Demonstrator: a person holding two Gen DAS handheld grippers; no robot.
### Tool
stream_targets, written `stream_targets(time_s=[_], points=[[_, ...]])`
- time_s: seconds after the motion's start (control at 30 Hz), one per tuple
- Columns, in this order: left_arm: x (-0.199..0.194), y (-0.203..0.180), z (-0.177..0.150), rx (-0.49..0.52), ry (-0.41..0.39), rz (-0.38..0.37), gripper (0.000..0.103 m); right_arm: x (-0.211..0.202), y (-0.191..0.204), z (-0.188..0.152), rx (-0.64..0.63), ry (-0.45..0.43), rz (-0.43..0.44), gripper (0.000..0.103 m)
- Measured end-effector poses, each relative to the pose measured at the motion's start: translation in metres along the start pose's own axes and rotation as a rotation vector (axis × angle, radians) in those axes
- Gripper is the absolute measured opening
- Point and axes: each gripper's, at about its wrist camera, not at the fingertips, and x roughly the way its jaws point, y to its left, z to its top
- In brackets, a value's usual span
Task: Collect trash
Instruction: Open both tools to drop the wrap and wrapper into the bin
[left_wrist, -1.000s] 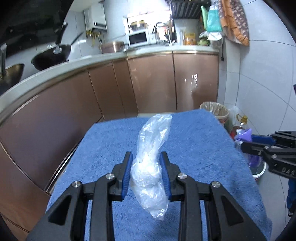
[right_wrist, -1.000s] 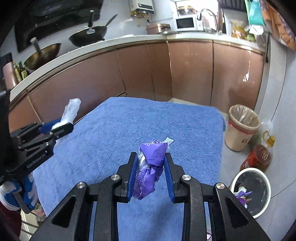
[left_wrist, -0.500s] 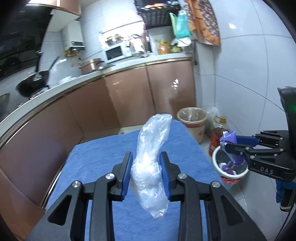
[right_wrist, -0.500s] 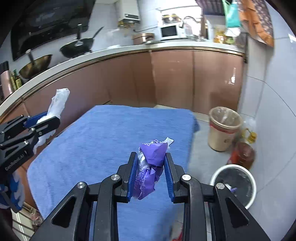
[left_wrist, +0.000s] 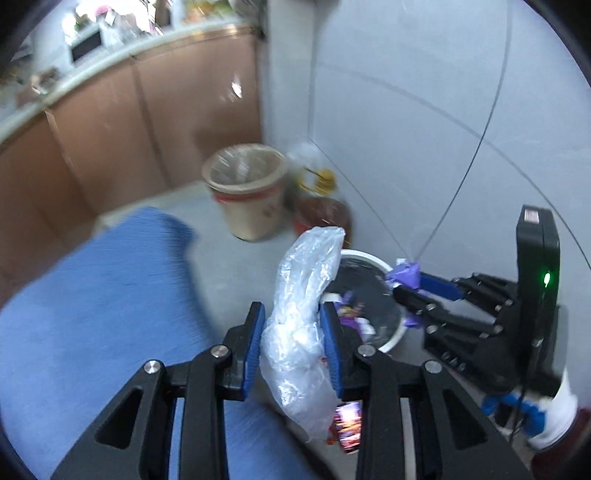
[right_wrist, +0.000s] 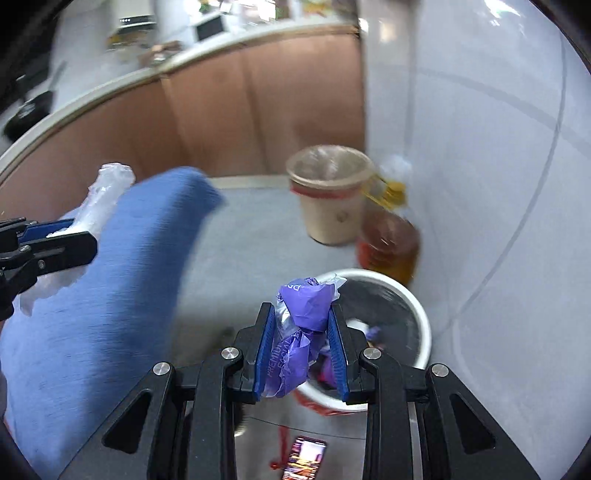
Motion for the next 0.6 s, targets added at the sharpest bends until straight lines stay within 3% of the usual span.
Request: stream_targets(time_s=[0.17,0.37,0.5,0.6], points=[[0.085,-0.017,0.033,-0.035,0.105,-0.08,0.03,0.049,-0.034,0.002,0.047,0.052,-0.038,0.029],[0.149,-0.025,0.047,-0.088,0.183,-0.145,0.033,0.092,-0.054,-0.001,0.07,0.099,-0.064,0.03],[0.164,-0.023,0.05,-0.119,0.19,-0.156,0.045,0.106,-0.062,-0.005,0.095,0.12,-0.075,0.051],[0.161,-0.019,0.047,-0.13,0.182,-0.159,0.046,0.106,-0.061,-0.008,0.095,0.126,-0.085,0.057]])
